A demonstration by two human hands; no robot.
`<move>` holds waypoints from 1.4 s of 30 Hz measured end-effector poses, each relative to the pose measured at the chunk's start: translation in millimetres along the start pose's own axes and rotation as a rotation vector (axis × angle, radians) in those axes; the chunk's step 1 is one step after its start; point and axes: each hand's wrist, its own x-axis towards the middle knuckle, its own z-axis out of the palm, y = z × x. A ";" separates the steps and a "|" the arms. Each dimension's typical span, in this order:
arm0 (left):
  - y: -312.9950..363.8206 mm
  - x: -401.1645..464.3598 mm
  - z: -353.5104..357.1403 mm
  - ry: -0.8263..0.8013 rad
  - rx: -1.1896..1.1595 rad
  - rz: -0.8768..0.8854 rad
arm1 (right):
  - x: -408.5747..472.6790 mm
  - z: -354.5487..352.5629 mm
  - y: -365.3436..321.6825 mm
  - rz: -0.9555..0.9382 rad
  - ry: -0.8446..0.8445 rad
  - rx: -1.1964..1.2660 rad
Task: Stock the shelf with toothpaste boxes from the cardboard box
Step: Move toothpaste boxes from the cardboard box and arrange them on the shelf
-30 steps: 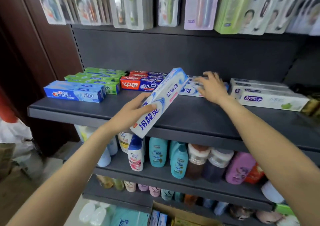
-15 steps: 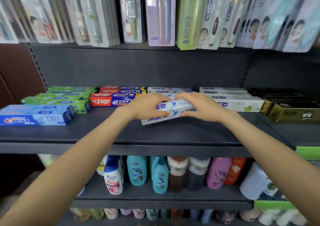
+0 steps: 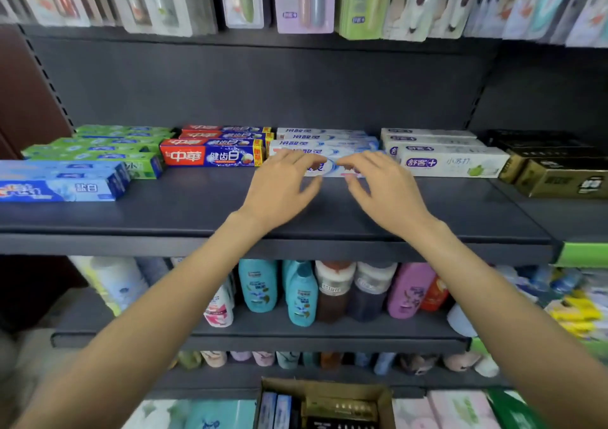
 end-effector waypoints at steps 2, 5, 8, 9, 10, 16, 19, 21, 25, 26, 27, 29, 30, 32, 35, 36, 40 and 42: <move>22.3 -31.2 -8.4 0.086 -0.113 -0.008 | -26.8 -10.2 -21.5 0.006 0.032 0.030; 47.2 -87.0 -8.7 0.188 -0.229 -0.012 | -79.0 -9.1 -43.7 -0.025 0.069 -0.030; 52.1 -157.2 19.7 0.138 -0.284 -0.046 | -145.6 11.3 -61.3 -0.064 -0.019 -0.010; 51.9 -183.6 33.6 0.078 -0.307 -0.109 | -169.9 22.8 -65.8 -0.068 -0.082 0.019; 51.7 -211.0 47.9 0.000 -0.334 -0.200 | -194.9 35.7 -69.6 -0.065 -0.165 0.044; 40.5 -337.6 115.2 -0.616 -0.296 -0.821 | -320.5 109.1 -74.1 0.065 -0.796 0.086; 26.6 -383.0 138.1 -0.768 -0.222 -1.025 | -353.6 140.4 -71.5 0.103 -1.156 0.088; 19.5 -409.4 150.8 -0.848 -0.180 -1.102 | -370.9 162.7 -70.8 0.084 -1.307 0.071; 21.1 -440.5 159.3 -0.832 -0.266 -1.163 | -390.5 201.2 -80.5 0.079 -1.498 0.052; 22.6 -445.3 160.1 -0.811 -0.272 -1.137 | -394.0 209.6 -82.5 0.072 -1.554 0.037; 23.3 -450.4 161.4 -0.788 -0.277 -1.122 | -397.3 216.5 -83.2 0.064 -1.605 0.014; 22.9 -458.0 163.5 -0.738 -0.271 -1.095 | -401.0 226.5 -79.1 0.051 -1.678 -0.011; 22.0 -460.7 165.0 -0.723 -0.273 -1.091 | -402.0 229.1 -76.0 0.053 -1.699 0.000; 21.1 -462.9 166.8 -0.715 -0.285 -1.097 | -402.5 228.3 -69.6 0.072 -1.709 0.059; 19.5 -462.8 166.9 -0.734 -0.306 -1.101 | -399.0 220.3 -63.4 0.091 -1.661 0.119; 19.6 -461.1 165.9 -0.751 -0.307 -1.102 | -396.4 215.2 -63.6 0.099 -1.631 0.122; 28.2 -434.0 153.0 -0.631 -0.371 -1.166 | -377.5 182.9 -68.0 0.264 -1.458 0.149; 43.6 -412.7 141.6 -0.542 -0.565 -1.214 | -363.5 161.4 -70.5 0.427 -1.330 0.213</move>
